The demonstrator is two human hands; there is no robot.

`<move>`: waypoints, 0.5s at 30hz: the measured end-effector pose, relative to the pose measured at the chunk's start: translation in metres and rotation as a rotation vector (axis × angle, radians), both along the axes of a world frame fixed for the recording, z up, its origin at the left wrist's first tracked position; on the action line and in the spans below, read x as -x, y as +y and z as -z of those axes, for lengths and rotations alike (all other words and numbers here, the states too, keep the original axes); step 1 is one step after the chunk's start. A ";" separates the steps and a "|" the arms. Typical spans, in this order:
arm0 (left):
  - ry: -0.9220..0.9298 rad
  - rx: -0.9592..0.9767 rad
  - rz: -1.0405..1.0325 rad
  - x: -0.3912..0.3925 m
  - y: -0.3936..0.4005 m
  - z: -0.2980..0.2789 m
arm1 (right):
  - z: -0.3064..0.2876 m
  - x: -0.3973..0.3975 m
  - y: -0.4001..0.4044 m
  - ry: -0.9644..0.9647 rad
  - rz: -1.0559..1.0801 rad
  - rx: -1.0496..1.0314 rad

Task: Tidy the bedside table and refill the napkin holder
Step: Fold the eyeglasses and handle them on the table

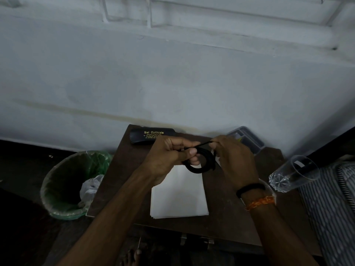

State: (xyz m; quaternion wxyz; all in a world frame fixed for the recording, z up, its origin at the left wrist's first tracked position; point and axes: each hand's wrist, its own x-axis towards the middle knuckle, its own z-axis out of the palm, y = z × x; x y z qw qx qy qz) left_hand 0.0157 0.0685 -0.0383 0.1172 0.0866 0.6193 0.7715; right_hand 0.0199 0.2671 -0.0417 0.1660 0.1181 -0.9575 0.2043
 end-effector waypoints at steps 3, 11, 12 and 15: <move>-0.002 -0.028 0.002 -0.001 0.004 0.000 | -0.011 -0.004 -0.006 0.106 0.014 0.234; 0.044 0.045 -0.050 -0.002 0.006 -0.001 | -0.013 -0.004 -0.015 -0.029 0.075 0.737; 0.044 0.046 -0.054 -0.003 0.007 -0.001 | -0.012 -0.003 -0.014 -0.058 0.085 0.781; 0.029 0.034 -0.068 -0.003 0.009 0.001 | -0.010 -0.003 -0.016 -0.223 0.104 0.942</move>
